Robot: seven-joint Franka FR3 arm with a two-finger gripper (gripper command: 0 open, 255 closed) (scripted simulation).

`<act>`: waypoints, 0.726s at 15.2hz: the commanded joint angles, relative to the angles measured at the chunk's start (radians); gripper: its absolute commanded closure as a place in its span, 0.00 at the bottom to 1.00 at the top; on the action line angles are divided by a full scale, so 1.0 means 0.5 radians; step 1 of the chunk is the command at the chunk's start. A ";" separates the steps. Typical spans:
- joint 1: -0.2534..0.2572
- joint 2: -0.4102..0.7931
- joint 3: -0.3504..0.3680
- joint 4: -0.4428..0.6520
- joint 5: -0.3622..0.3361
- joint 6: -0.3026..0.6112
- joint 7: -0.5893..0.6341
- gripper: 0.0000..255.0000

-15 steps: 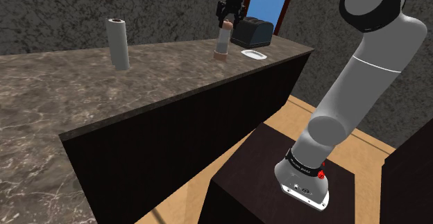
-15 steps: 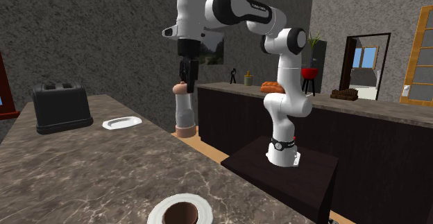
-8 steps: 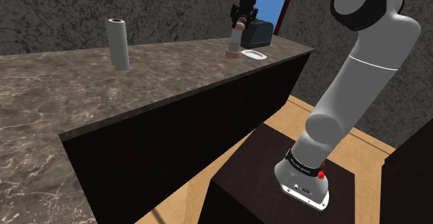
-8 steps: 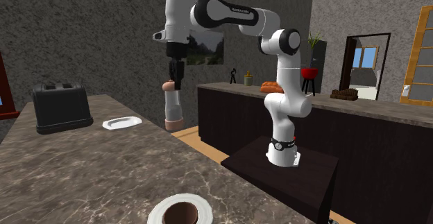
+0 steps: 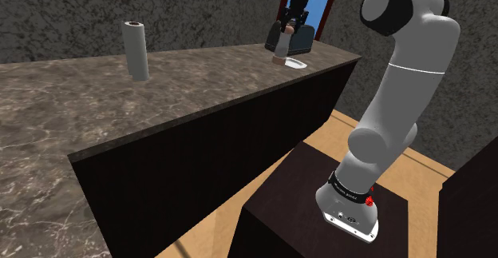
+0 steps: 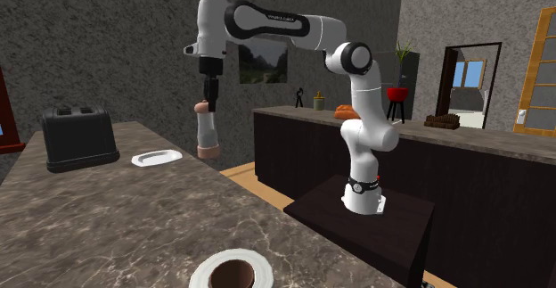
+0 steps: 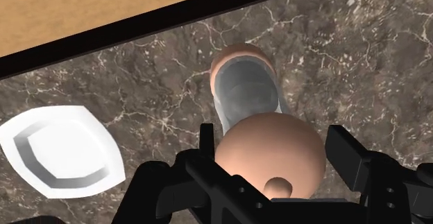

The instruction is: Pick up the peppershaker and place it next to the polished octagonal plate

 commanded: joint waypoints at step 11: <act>-0.291 0.368 -0.112 0.395 0.167 -0.057 -0.366 1.00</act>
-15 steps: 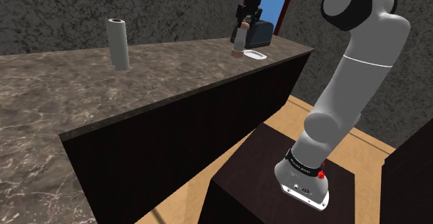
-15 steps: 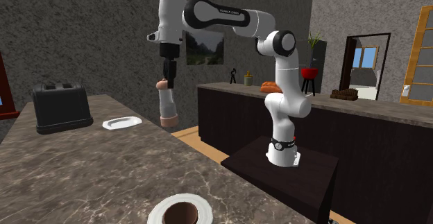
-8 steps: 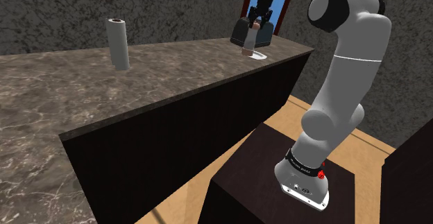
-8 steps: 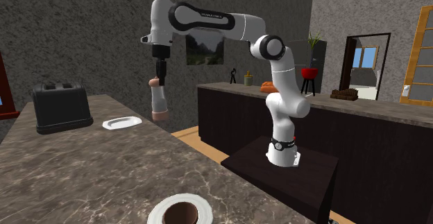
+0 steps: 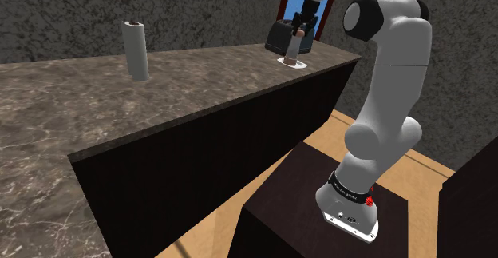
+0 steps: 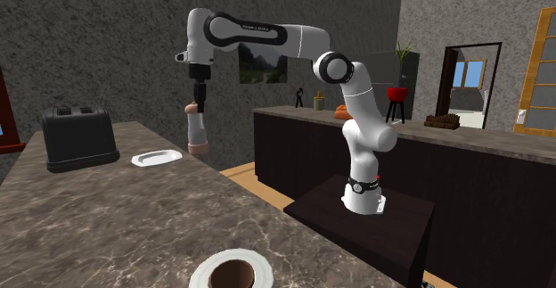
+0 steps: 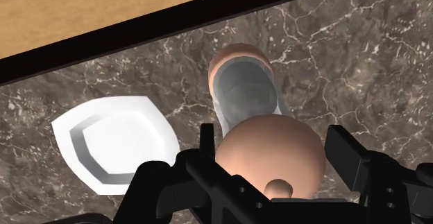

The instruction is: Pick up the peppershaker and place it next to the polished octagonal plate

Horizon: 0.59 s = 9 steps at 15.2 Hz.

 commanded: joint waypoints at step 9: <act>0.043 -0.084 0.003 -0.396 -0.025 0.316 -0.008 1.00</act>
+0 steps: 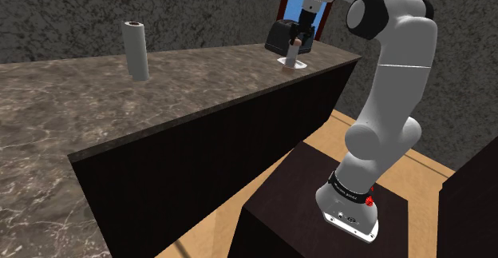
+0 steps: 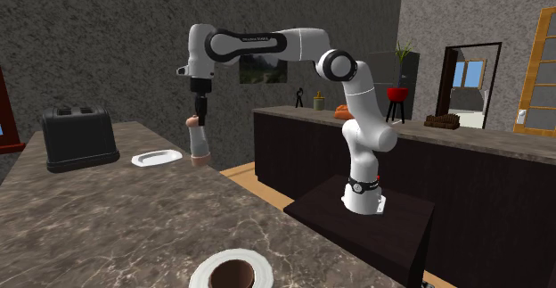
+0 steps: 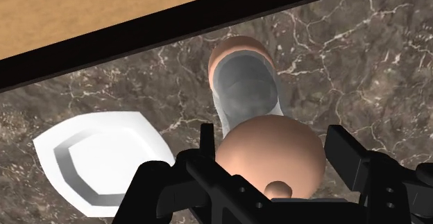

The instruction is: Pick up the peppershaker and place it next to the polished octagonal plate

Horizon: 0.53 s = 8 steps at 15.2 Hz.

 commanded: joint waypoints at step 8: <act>0.009 -0.013 0.002 -0.108 -0.003 0.096 -0.003 1.00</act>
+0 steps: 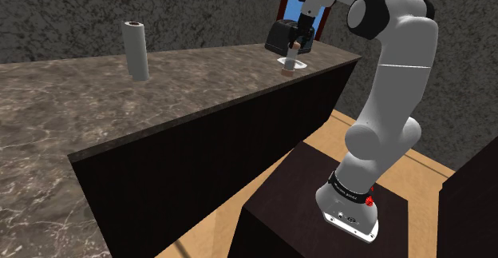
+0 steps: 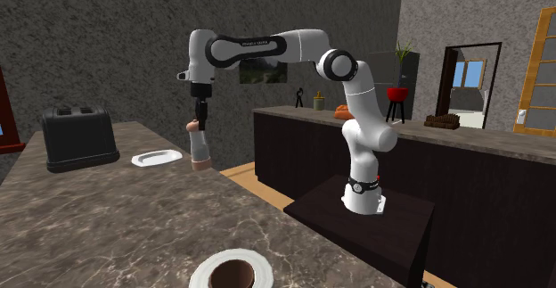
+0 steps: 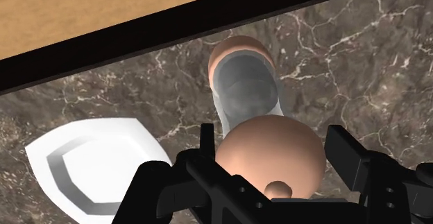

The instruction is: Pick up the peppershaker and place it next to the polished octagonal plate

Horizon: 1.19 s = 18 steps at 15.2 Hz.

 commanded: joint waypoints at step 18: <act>-0.026 0.023 -0.007 0.289 0.006 -0.266 0.005 0.00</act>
